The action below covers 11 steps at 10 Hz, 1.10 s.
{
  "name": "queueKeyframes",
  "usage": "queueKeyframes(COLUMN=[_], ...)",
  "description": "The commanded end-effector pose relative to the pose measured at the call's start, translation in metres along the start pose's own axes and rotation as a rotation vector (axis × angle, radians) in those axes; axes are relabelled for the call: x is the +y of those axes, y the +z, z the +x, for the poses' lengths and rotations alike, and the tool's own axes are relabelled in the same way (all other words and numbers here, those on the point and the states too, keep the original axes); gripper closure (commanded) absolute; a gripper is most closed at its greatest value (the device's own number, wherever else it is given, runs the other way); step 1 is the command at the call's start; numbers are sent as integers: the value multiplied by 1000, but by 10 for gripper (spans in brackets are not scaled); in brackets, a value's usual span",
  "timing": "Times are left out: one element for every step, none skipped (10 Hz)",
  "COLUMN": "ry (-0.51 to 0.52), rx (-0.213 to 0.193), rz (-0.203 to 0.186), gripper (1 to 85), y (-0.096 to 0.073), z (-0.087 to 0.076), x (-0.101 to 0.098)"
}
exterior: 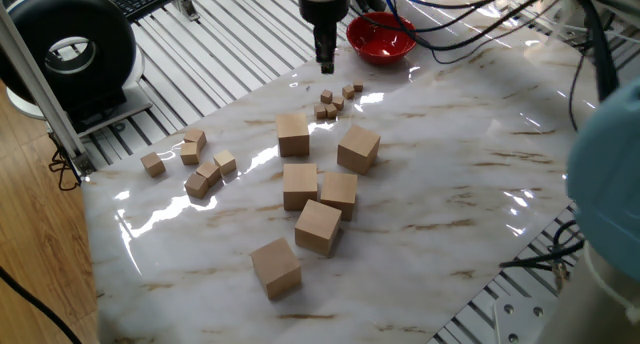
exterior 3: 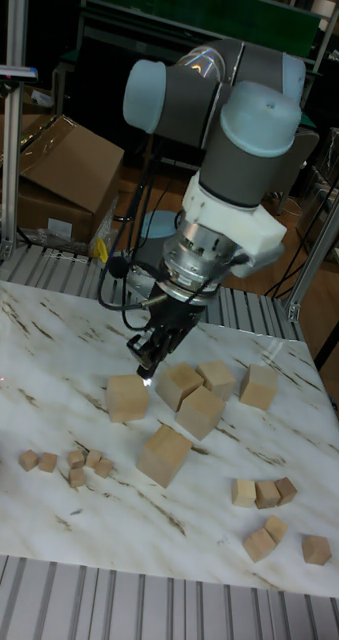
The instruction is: Pick up one small block
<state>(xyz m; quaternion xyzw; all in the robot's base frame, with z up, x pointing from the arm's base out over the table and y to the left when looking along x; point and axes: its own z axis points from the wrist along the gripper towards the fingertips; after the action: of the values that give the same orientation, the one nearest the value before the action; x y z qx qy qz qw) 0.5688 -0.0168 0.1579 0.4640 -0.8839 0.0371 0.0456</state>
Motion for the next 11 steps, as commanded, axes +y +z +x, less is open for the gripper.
queueKeyframes(ry=[-121, -81, -97, -153, -205, -265, -321, -349, -443, -517, -544], rx=[-5, -41, -77, -91, -135, -162, -119, -104, -76, -60, -63], rz=[-19, -25, 7, 38, 75, 109, 126, 129, 161, 182, 183], gripper=[847, 847, 847, 847, 847, 840, 793, 773, 600, 487, 457], y=[18, 28, 40, 52, 58, 61, 68, 74, 81, 86, 89], z=[8, 8, 7, 8, -3, -9, 6, 17, 26, 28, 24], x=[21, 45, 52, 52, 47, 43, 39, 37, 26, 17, 16])
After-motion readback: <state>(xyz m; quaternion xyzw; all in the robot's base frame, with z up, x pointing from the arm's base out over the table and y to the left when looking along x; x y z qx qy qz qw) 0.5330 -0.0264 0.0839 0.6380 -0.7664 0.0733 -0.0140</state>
